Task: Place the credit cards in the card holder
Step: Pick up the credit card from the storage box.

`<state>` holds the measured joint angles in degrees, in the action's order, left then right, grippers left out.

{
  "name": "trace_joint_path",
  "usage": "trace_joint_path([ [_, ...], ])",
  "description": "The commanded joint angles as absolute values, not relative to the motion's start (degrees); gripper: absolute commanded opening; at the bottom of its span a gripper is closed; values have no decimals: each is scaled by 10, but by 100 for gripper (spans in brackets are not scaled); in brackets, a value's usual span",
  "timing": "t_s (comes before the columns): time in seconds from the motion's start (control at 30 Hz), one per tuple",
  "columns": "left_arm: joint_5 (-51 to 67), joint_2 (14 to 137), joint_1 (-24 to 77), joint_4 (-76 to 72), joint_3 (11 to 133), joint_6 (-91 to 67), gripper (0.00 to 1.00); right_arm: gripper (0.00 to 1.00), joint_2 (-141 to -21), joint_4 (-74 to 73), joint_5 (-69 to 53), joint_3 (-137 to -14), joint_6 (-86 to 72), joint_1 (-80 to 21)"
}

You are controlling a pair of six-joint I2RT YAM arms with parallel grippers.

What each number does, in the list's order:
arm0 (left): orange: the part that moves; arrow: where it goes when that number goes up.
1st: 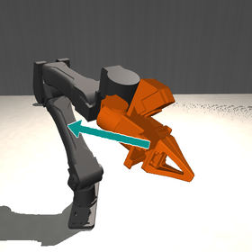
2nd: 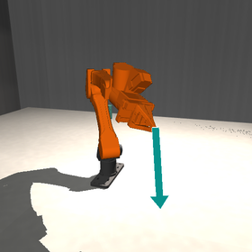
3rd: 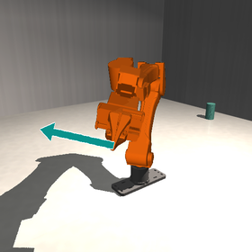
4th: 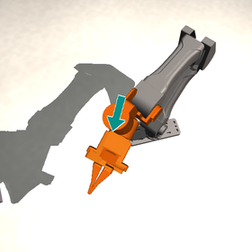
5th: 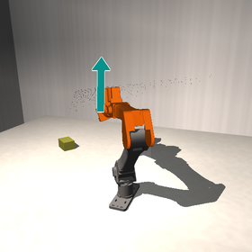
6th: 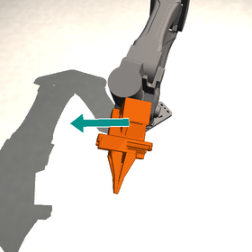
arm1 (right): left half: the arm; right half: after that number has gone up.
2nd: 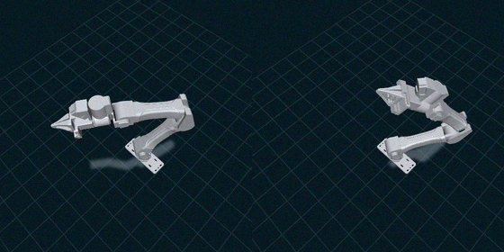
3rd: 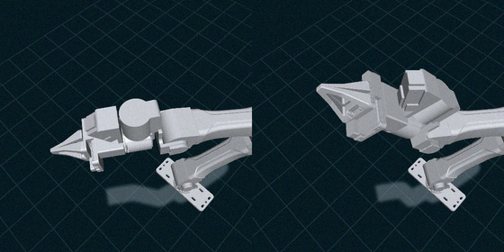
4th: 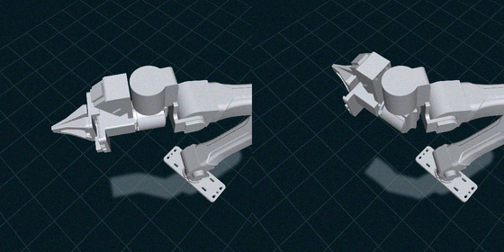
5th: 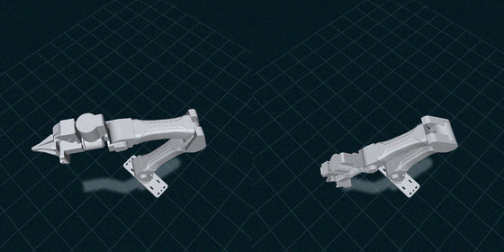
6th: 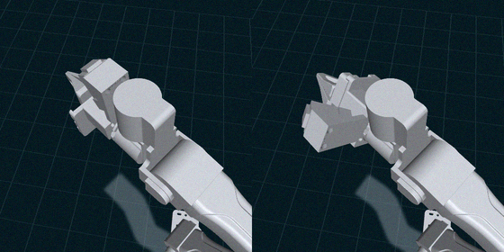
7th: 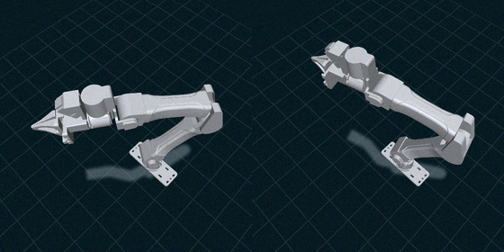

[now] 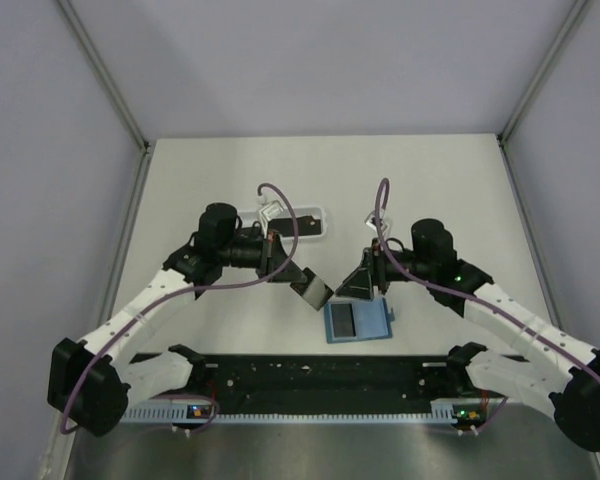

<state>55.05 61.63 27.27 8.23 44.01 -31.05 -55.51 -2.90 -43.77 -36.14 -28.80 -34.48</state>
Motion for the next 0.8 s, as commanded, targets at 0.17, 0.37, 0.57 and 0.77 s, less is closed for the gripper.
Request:
trace_joint_path([
  [0.17, 592, 656, 307, 204, 514, -183, 0, 63, -543, -116, -492, -417, -212, -351],
  [0.37, 612, 682, 314, 233, 526, -157, 0, 62, -521, -151, -476, -418, -236, -351],
  [0.57, 653, 678, 316, 236, 534, -141, 0, 62, -492, -194, -495, -432, -231, -351],
  [0.77, 669, 676, 323, 209, 533, -162, 0, 62, -484, -201, -503, -433, -226, -353],
])
